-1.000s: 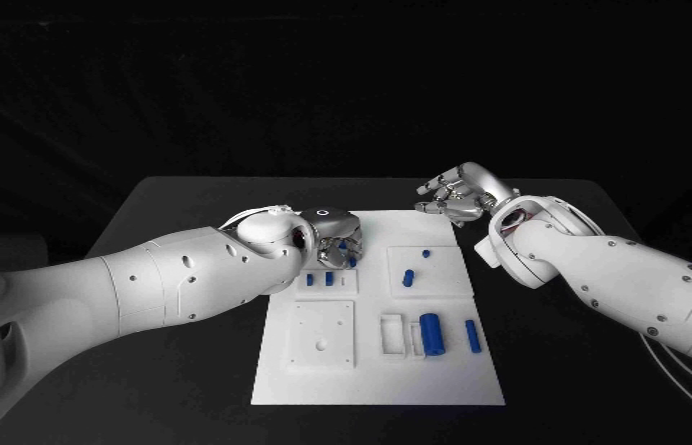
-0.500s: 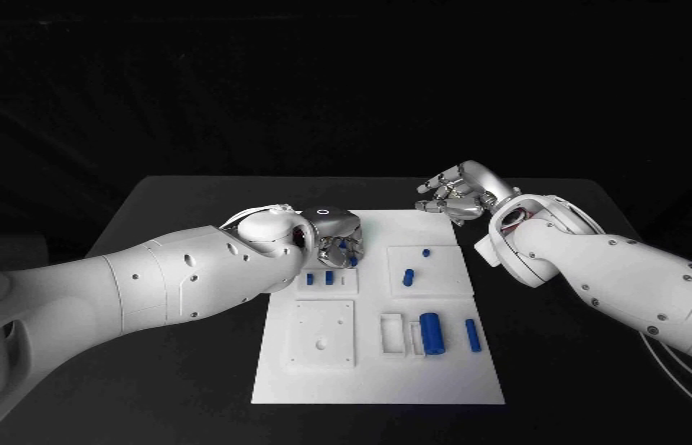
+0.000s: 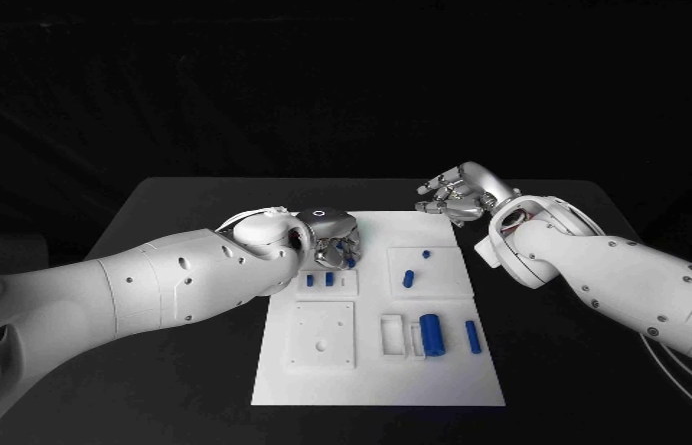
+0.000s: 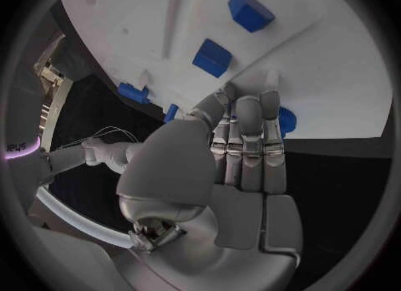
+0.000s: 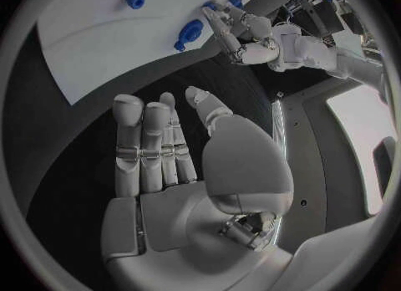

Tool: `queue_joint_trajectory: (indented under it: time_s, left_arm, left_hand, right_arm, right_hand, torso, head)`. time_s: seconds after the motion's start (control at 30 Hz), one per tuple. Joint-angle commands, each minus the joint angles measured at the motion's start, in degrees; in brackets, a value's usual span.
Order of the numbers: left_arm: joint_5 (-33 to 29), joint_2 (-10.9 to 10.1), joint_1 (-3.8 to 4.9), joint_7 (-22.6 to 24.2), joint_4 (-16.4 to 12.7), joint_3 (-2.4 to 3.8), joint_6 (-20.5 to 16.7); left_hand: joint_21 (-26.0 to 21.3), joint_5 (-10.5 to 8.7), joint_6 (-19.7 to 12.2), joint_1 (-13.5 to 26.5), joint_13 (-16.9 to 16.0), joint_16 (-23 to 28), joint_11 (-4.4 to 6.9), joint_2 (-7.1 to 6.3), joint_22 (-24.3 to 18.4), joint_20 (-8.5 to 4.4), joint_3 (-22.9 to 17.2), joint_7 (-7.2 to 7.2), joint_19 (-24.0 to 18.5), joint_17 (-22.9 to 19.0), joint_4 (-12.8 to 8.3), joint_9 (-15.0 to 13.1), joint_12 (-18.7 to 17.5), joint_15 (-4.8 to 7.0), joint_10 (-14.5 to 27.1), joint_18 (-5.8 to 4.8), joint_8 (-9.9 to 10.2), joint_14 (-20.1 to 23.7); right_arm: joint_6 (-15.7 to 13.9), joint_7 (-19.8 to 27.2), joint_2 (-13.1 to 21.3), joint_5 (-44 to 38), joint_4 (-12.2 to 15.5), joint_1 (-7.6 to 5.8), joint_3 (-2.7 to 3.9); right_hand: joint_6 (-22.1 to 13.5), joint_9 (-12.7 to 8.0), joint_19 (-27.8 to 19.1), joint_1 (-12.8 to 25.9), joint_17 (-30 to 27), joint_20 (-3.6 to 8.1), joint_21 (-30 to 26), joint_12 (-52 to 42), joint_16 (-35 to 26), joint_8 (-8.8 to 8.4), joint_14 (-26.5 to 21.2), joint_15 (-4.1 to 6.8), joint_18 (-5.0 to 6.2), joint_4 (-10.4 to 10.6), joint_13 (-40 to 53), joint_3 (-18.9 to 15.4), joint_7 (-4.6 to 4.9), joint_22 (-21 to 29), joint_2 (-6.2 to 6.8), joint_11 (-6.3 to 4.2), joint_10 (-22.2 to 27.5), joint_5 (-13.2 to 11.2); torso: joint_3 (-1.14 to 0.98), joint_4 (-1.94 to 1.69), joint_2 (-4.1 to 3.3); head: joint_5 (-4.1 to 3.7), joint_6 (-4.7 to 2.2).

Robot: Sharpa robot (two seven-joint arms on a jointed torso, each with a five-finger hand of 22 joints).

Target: Assemble the parts on the task board

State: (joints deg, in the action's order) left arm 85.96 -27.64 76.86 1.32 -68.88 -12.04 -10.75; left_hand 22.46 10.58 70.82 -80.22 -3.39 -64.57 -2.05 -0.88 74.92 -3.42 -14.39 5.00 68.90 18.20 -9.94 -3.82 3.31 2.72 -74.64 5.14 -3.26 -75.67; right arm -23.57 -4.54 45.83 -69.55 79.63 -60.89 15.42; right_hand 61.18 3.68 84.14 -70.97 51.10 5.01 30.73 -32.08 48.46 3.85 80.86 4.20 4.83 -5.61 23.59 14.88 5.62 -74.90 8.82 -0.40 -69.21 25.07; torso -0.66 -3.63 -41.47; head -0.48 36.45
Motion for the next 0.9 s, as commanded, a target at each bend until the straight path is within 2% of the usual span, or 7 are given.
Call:
queue_joint_trajectory:
  time_s: [0.03,0.17,0.23,0.5,0.6,0.67,0.9]
  left_arm:
    - [-1.84,-0.48,-0.09,0.73,-0.75,0.42,-1.89]
    - [-3.43,-1.1,-0.1,0.82,-1.08,1.17,-1.6]
    - [-4.38,-1.53,-0.11,0.82,-1.25,1.72,-1.5]
    - [-6.66,-3.82,-0.06,0.2,-3.21,3.98,-0.37]
    - [-7.0,-4.94,0.0,-0.16,-4.18,4.36,0.24]
    - [-7.15,-5.73,0.03,-0.4,-4.78,4.51,0.73]
    - [-7.33,-8.1,0.04,-0.99,-6.55,4.65,1.52]
  left_hand:
    - [0.29,0.41,0.31,0.15,0.01,-0.38,0.04,0.52,1.19,-0.35,0.3,-0.03,0.09,0.03,-0.12,-0.05,0.02,0.0,-0.28,-0.06,-0.38,-0.41]
    - [0.39,0.84,-0.21,0.06,0.01,-0.36,-0.16,0.62,1.21,-0.35,0.12,0.12,0.16,-0.01,-0.32,0.0,0.02,-0.09,0.29,0.02,-0.36,-0.53]
    - [0.4,0.81,-0.17,0.14,0.01,-0.36,-0.16,0.56,1.21,-0.32,0.14,0.1,0.15,-0.02,-0.33,-0.02,0.02,-0.09,0.25,0.03,-0.38,-0.56]
    - [0.38,0.54,-0.18,0.39,0.01,-0.3,-0.15,0.39,1.13,-0.26,0.3,0.04,0.15,-0.07,-0.37,-0.02,0.01,-0.09,0.29,0.05,-0.37,-0.61]
    - [0.33,0.47,-0.2,0.42,0.01,-0.24,-0.15,0.36,1.12,-0.25,0.35,0.04,0.14,-0.11,-0.41,-0.02,0.01,-0.1,0.31,0.04,-0.37,-0.62]
    - [0.33,0.47,-0.2,0.42,0.01,-0.24,-0.15,0.36,1.12,-0.25,0.35,0.04,0.14,-0.11,-0.41,-0.02,0.01,-0.1,0.31,0.04,-0.37,-0.62]
    - [0.25,0.47,-0.22,0.32,0.01,-0.1,-0.18,0.36,1.14,-0.24,0.44,0.06,0.06,-0.18,-0.49,-0.01,0.02,-0.11,0.36,0.02,-0.36,-0.6]
  right_arm:
    - [-0.05,0.52,-0.05,-0.23,0.02,0.03,0.05]
    - [-0.02,0.48,-0.09,-0.25,-0.03,0.03,0.07]
    - [0.0,0.46,-0.11,-0.28,-0.05,0.03,0.08]
    - [0.11,0.33,0.05,-0.3,-0.08,0.03,0.1]
    - [0.13,0.29,0.11,-0.31,-0.1,0.03,0.1]
    - [0.14,0.27,0.18,-0.31,-0.1,0.03,0.11]
    - [0.22,0.22,0.35,-0.31,-0.11,0.03,0.11]
  right_hand:
    - [0.06,-0.06,2.39,0.31,-0.08,0.37,-0.2,0.23,0.04,-0.3,-0.25,0.06,1.1,0.08,-0.08,0.12,0.37,-3.27,0.08,0.05,-0.31,0.32]
    - [0.06,-0.06,2.39,0.31,-0.08,0.37,-0.2,0.23,0.04,-0.3,-0.25,0.06,1.1,0.08,-0.08,0.12,0.37,-3.27,0.08,0.05,-0.31,0.32]
    - [0.06,-0.06,2.39,0.31,-0.08,0.37,-0.21,0.23,0.04,-0.3,-0.25,0.06,1.1,0.08,-0.08,0.12,0.37,-3.27,0.09,0.05,-0.31,0.32]
    - [0.04,-0.06,2.42,0.26,-0.12,0.38,-0.34,0.22,0.07,-0.3,-0.26,0.06,1.11,0.09,-0.13,0.15,0.37,-3.26,0.11,0.05,-0.33,0.34]
    - [0.04,-0.06,2.42,0.26,-0.12,0.38,-0.34,0.22,0.07,-0.3,-0.26,0.06,1.11,0.09,-0.13,0.15,0.37,-3.26,0.11,0.05,-0.33,0.34]
    - [0.04,-0.06,2.42,0.26,-0.12,0.38,-0.34,0.22,0.07,-0.3,-0.26,0.06,1.11,0.09,-0.13,0.15,0.37,-3.26,0.11,0.05,-0.33,0.34]
    - [0.07,-0.06,2.41,0.27,-0.16,0.38,-0.37,0.18,0.08,-0.3,-0.28,0.07,1.1,0.12,-0.13,0.06,0.36,-3.27,0.12,0.04,-0.35,0.34]
  torso:
    - [0.02,-0.05,0.05]
    - [-0.03,0.0,0.07]
    - [-0.01,0.03,0.08]
    - [0.05,-0.11,0.19]
    - [0.11,-0.12,0.23]
    - [0.07,-0.1,0.19]
    - [0.14,-0.17,0.07]
  head:
    - [0.06,0.07]
    - [0.15,-0.18]
    - [0.16,-0.36]
    - [0.29,-0.33]
    - [0.36,-0.28]
    - [0.4,-0.29]
    - [0.4,-0.41]
